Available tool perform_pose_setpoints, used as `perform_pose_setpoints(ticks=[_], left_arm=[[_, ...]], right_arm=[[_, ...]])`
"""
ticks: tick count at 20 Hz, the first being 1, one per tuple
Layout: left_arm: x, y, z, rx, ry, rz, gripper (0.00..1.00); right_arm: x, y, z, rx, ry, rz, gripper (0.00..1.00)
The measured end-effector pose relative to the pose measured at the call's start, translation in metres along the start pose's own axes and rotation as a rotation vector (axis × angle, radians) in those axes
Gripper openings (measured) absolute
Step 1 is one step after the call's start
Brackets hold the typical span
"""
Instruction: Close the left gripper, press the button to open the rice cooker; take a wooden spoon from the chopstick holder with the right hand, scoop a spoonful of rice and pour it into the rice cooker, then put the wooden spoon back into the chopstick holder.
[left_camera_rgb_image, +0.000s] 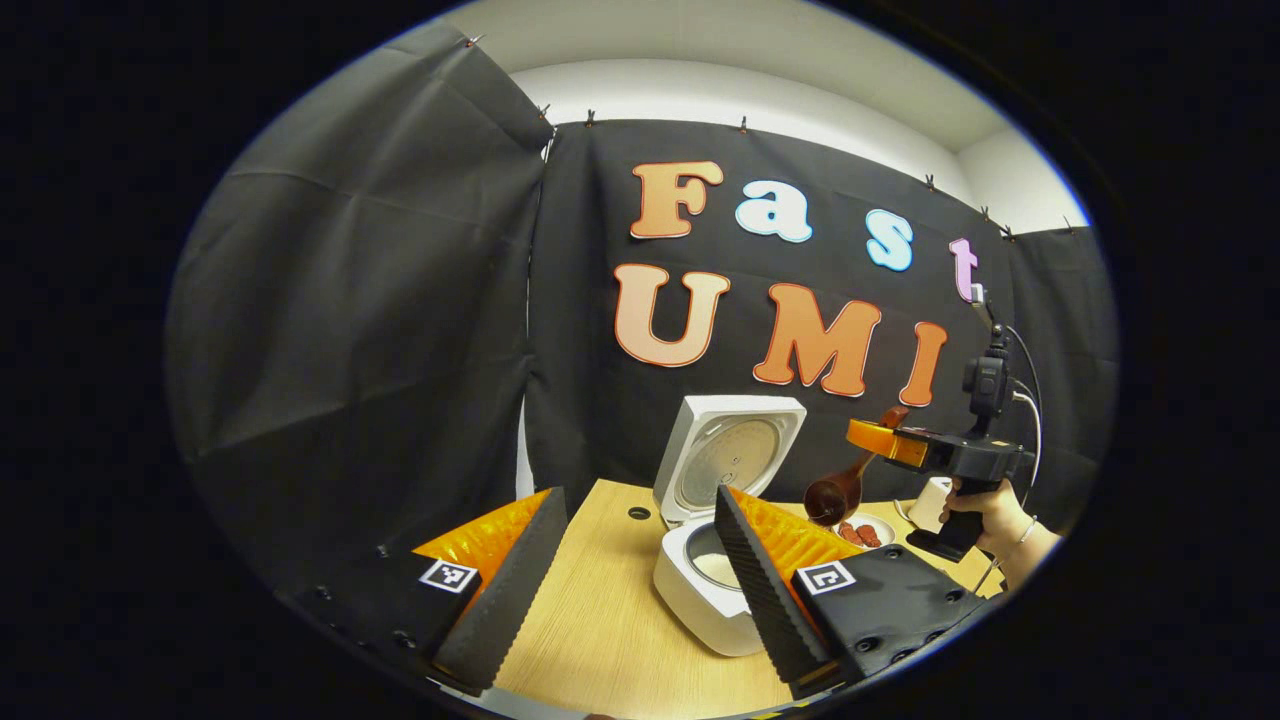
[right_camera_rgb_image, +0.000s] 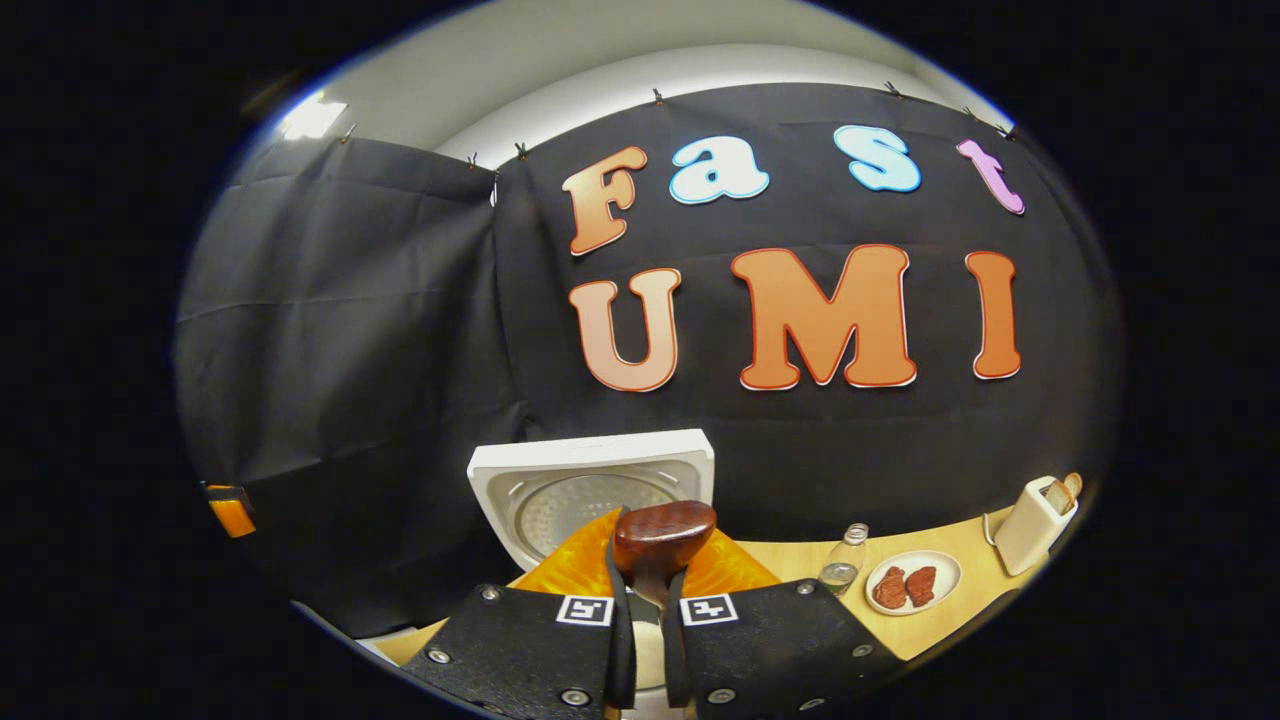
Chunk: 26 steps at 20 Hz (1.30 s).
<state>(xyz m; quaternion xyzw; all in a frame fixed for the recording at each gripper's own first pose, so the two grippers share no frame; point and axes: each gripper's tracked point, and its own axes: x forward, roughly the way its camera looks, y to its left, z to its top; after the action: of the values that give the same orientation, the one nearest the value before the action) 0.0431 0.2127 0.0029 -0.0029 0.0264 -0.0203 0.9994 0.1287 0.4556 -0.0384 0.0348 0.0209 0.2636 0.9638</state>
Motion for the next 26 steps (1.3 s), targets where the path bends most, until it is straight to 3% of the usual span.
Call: perform_pose_setpoints(ticks=[13,26], left_arm=[[-0.004,-0.048,-0.002,0.001,0.004,-0.065,1.0],[-0.006,-0.103,-0.001,-0.002,0.003,-0.101,1.0]], right_arm=[[-0.083,-0.128,-0.009,0.092,0.002,-0.213,0.11],[-0.176,-0.261,-0.079,0.223,0.073,-0.435,0.11]])
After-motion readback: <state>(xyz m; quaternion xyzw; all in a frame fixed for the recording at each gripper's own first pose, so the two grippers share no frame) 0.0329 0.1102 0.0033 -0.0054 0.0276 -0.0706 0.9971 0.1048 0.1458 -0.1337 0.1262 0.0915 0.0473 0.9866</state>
